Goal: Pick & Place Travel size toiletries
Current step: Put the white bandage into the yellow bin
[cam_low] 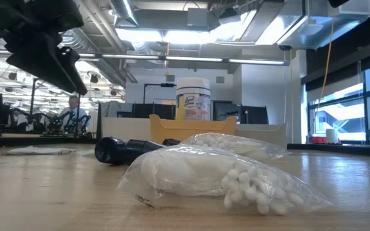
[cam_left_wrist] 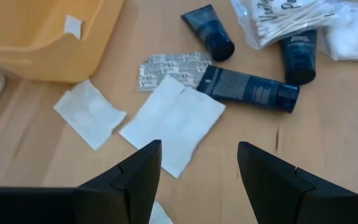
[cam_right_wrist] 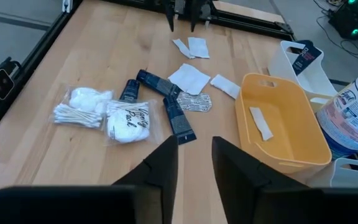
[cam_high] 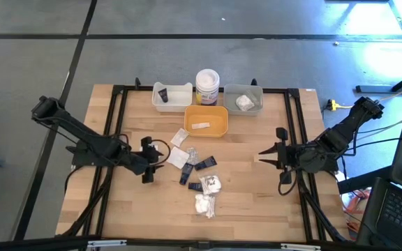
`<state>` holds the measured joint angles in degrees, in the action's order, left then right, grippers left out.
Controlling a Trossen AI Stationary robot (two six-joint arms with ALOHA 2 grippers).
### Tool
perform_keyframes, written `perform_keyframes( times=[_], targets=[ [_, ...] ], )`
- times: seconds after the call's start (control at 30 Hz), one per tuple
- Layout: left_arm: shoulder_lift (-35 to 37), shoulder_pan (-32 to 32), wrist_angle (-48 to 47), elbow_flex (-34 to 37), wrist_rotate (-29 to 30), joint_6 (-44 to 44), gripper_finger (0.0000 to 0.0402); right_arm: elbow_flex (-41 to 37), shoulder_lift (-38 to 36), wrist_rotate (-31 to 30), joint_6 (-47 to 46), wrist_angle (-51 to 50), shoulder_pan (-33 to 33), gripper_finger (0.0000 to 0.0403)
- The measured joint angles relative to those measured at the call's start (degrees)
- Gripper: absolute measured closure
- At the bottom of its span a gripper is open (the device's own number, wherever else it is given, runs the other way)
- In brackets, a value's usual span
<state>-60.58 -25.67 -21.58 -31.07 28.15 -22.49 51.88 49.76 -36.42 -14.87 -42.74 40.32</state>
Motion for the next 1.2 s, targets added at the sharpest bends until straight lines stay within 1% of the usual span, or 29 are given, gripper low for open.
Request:
perform_keyframes(
  times=[0.23, 0.37, 0.53, 0.67, 0.8, 0.9, 1.07, 1.2],
  targets=[
    [-1.3, 2.2, 0.4, 0.0, 0.9, 5.1, 0.0192, 0.0, 0.0, 0.0, 0.1, 0.0, 0.0, 0.0281],
    [-3.2, 4.0, 1.4, 0.0, 0.9, 10.0, 0.0192, 0.0, 0.0, 0.0, 0.1, 0.0, 0.0, 0.0271],
    [-6.5, 6.0, 5.4, 0.0, -1.0, 15.6, 0.0192, 0.0, 0.0, 0.0, 0.1, 0.0, 0.0, 0.0261],
    [-8.0, 7.7, 9.0, 0.0, -2.6, 15.0, 0.0192, 0.0, 0.0, 0.0, 0.1, 0.0, 0.0, 0.0254],
    [-7.2, 10.8, 8.9, 0.0, -3.1, 12.4, 0.0192, 0.0, 0.0, 0.0, 0.0, 0.0, 0.0, 0.0247],
    [-4.9, 14.5, 7.3, 0.0, -6.5, 11.1, 0.0192, 0.0, 0.0, 0.0, 0.0, 0.0, 0.0, 0.0242],
    [-0.7, 21.4, 7.4, 0.0, -13.0, 9.7, 0.0192, 0.0, 0.0, 0.0, 0.0, 0.0, 0.0, 0.0233],
    [0.5, 26.2, 8.2, 0.0, -13.0, 7.8, 0.0192, 0.0, 0.0, 0.0, 0.0, 0.0, 0.0, 0.0227]
  ],
)
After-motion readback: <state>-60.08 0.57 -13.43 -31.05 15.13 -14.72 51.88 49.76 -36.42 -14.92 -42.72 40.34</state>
